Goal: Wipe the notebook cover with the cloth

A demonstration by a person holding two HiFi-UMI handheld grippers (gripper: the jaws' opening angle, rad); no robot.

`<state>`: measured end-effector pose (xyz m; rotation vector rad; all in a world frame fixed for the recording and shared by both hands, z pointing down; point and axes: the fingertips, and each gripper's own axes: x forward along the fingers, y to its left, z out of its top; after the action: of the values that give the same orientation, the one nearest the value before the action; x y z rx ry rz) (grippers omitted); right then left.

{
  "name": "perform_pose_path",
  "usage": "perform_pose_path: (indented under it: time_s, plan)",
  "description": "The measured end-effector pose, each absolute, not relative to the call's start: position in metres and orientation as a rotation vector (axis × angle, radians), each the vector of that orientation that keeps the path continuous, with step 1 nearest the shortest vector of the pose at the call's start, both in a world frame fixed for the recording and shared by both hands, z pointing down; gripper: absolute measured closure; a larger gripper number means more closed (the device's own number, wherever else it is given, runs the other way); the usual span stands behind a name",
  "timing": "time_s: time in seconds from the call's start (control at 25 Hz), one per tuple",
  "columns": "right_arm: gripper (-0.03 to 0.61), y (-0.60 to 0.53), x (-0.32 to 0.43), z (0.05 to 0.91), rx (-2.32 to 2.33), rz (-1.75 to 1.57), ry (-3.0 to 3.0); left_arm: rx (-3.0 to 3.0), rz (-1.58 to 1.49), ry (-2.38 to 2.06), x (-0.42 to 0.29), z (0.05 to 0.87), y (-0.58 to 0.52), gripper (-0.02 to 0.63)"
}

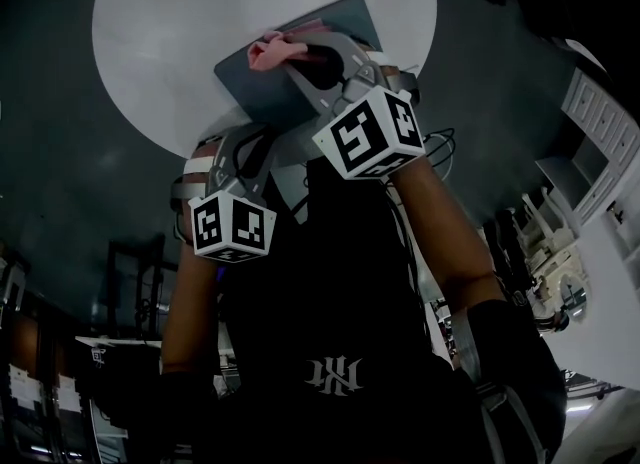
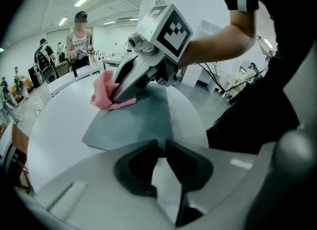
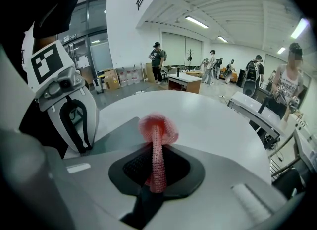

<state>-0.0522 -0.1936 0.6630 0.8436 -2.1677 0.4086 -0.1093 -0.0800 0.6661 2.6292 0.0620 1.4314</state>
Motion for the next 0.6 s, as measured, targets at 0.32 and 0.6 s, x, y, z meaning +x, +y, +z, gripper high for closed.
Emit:
perform_pose_path:
  time_s: [0.32,0.6]
  plan:
    - [0.541,-0.199,-0.005,0.666,0.946,0.414,-2.116,2.607,1.466,0.060,-0.109,0.669,-0.080,0.560]
    - [0.541,-0.204,0.038,0.665,1.037,0.409,-2.063,2.596,1.482,0.055,-0.111,0.669,-0.080,0.560]
